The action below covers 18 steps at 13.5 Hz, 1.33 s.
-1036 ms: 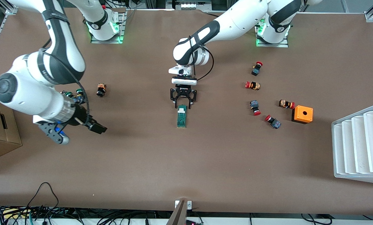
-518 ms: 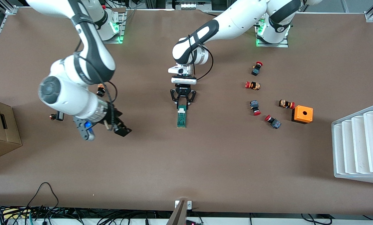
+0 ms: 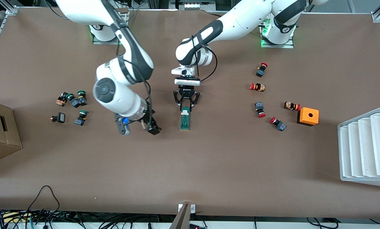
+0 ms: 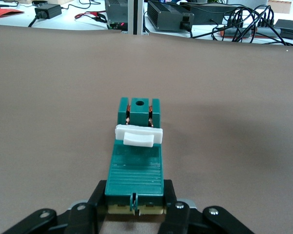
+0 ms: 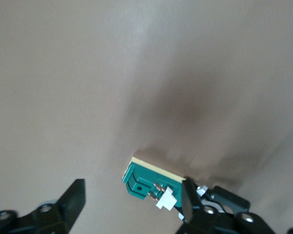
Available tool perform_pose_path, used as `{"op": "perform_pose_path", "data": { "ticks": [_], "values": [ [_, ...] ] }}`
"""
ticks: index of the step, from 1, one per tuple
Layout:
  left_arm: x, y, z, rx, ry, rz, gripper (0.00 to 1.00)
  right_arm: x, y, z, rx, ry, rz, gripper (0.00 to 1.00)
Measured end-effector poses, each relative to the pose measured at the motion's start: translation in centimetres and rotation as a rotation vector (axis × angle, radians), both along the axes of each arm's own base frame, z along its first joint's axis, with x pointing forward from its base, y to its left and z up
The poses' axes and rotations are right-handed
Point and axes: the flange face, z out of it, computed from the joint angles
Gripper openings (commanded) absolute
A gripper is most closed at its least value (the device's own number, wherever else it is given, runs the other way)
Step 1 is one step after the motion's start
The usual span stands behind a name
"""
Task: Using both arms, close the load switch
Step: 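Grasp the white switch handle with the right gripper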
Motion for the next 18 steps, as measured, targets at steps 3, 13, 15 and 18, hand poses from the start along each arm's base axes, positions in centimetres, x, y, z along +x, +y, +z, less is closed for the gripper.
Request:
{"op": "perform_pose_path", "data": {
  "ticks": [3, 13, 15, 18],
  "values": [
    [0.0, 0.0, 0.0, -0.001, 0.000, 0.000, 0.41, -1.8, 3.7, -1.4, 0.003, -0.007, -0.014, 0.60],
    [0.0, 0.0, 0.0, -0.008, 0.000, 0.005, 0.42, -6.5, 7.6, -7.3, -0.035, 0.038, -0.047, 0.42],
    [0.0, 0.0, 0.0, -0.008, 0.000, 0.005, 0.42, -6.8, 8.1, -7.3, -0.035, 0.039, -0.046, 0.41],
    [0.0, 0.0, 0.0, -0.009, 0.000, 0.006, 0.42, -6.9, 8.2, -7.3, -0.035, 0.039, -0.048, 0.41]
  ]
}}
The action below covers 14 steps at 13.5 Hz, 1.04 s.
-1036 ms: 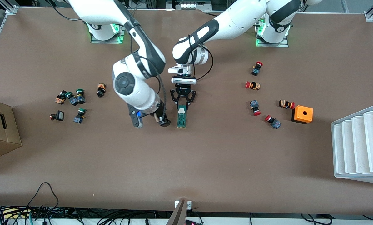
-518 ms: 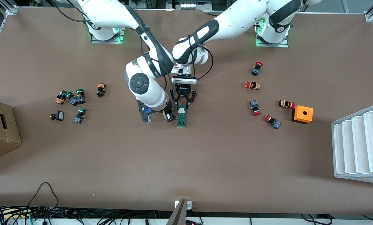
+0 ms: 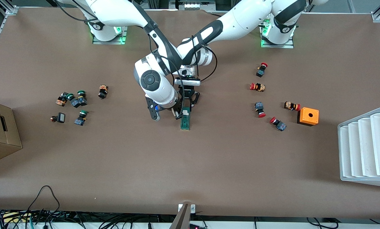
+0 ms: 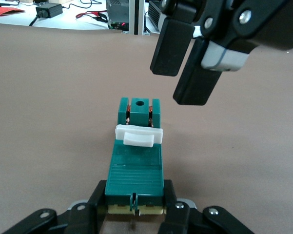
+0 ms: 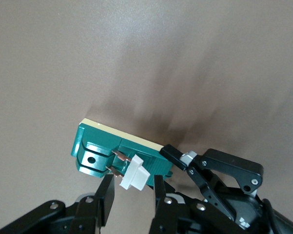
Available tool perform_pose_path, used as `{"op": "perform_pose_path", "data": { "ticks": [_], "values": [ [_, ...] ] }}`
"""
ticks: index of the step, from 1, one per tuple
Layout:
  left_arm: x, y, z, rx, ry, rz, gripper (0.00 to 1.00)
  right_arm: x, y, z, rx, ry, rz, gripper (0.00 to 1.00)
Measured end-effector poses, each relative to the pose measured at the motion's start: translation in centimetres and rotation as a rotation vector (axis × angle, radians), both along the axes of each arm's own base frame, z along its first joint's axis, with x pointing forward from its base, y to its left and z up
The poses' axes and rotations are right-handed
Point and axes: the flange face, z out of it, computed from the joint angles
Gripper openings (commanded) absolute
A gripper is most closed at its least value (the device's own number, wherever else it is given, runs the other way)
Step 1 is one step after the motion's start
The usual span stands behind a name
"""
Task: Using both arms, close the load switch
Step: 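Grasp the white switch handle with the right gripper, then rotate the white handle down toward the contacts with the right gripper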
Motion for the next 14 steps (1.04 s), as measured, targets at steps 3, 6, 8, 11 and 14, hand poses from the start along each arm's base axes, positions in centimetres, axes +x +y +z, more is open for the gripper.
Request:
{"op": "perform_pose_path", "data": {
  "ticks": [3, 6, 8, 11, 14],
  "values": [
    [0.0, 0.0, 0.0, 0.000, 0.000, 0.000, 0.42, -1.0, 1.1, -0.3, 0.006, -0.012, 0.002, 0.41],
    [0.0, 0.0, 0.0, -0.001, 0.000, 0.000, 0.42, -2.3, 1.8, -1.3, 0.004, -0.019, 0.010, 0.41],
    [0.0, 0.0, 0.0, -0.001, 0.000, 0.000, 0.43, -2.7, 1.8, -2.0, 0.001, -0.023, 0.013, 0.41],
    [0.0, 0.0, 0.0, -0.001, 0.000, 0.000, 0.43, -3.4, 1.5, -3.4, -0.003, -0.041, 0.010, 0.41],
    [0.0, 0.0, 0.0, -0.001, 0.000, 0.001, 0.43, -3.5, 1.6, -4.6, -0.002, -0.062, 0.010, 0.41]
  ]
}}
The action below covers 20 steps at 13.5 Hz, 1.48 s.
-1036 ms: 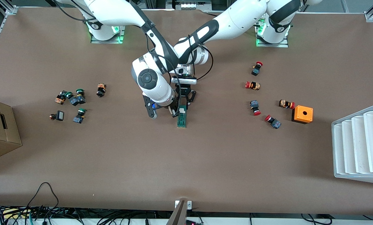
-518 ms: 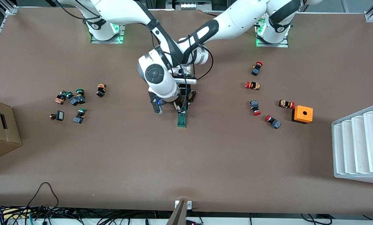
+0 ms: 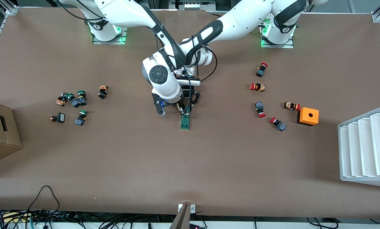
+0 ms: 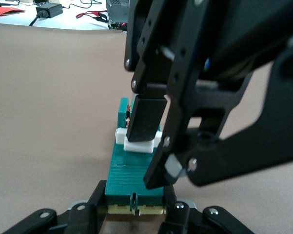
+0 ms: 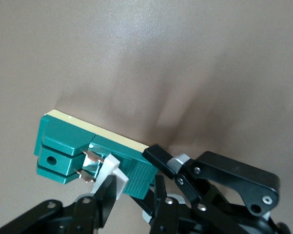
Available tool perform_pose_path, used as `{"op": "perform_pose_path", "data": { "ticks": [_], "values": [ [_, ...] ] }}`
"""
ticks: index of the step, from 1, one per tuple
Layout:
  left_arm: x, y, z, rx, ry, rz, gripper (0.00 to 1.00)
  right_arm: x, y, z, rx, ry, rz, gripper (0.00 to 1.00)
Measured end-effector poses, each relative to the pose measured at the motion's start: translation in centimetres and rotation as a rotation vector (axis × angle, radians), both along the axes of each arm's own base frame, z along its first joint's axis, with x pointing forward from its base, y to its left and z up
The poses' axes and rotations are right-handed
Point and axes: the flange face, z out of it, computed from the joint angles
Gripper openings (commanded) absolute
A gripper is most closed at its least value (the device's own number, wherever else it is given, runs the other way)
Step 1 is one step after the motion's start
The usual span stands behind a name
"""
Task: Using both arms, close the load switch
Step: 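Rotate the white handle down toward the contacts with the right gripper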
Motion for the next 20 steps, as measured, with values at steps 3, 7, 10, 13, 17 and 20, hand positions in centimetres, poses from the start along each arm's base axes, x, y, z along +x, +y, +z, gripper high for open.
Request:
{"op": "perform_pose_path", "data": {
  "ticks": [3, 7, 10, 13, 17, 20],
  "values": [
    [0.0, 0.0, 0.0, 0.000, 0.000, 0.000, 0.43, 0.0, 0.1, -0.1, 0.003, -0.010, 0.000, 0.41],
    [0.0, 0.0, 0.0, -0.001, -0.001, 0.001, 0.43, 0.6, 0.6, 1.0, 0.023, -0.036, -0.001, 0.41],
    [0.0, 0.0, 0.0, -0.001, -0.001, 0.001, 0.43, 0.6, 0.7, 1.0, 0.017, -0.042, 0.007, 0.41],
    [0.0, 0.0, 0.0, -0.001, -0.001, 0.001, 0.43, 0.4, 0.8, 0.8, 0.013, -0.039, 0.011, 0.41],
    [0.0, 0.0, 0.0, -0.001, -0.001, 0.001, 0.43, 0.3, 0.9, 0.7, 0.004, -0.045, 0.024, 0.41],
    [0.0, 0.0, 0.0, -0.001, -0.002, 0.002, 0.43, 0.2, 0.8, 0.5, -0.002, -0.045, 0.029, 0.41]
  ]
}}
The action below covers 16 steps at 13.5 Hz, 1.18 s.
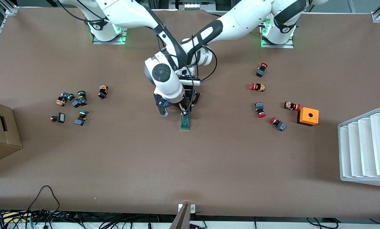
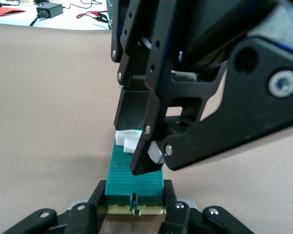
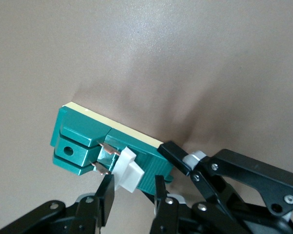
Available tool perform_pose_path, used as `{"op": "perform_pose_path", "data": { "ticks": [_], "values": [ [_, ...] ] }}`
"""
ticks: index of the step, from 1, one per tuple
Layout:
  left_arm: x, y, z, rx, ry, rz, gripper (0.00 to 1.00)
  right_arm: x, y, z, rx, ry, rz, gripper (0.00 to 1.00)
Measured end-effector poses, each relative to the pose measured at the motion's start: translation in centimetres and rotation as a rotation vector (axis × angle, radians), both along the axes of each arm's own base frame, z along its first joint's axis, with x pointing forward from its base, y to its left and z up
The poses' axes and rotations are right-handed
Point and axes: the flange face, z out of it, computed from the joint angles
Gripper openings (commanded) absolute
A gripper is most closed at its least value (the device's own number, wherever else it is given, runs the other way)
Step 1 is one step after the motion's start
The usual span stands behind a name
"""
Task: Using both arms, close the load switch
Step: 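Rotate the white handle down toward the contacts with the right gripper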
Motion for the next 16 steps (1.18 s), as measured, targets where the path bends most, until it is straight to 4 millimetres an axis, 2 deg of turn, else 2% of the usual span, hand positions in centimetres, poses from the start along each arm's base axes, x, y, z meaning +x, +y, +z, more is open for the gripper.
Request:
{"op": "perform_pose_path", "data": {
  "ticks": [16],
  "values": [
    [-0.10, -0.05, -0.16, 0.005, -0.008, 0.001, 0.43, 0.32, -0.13, -0.07, 0.003, -0.031, 0.005, 0.41]
  ]
}}
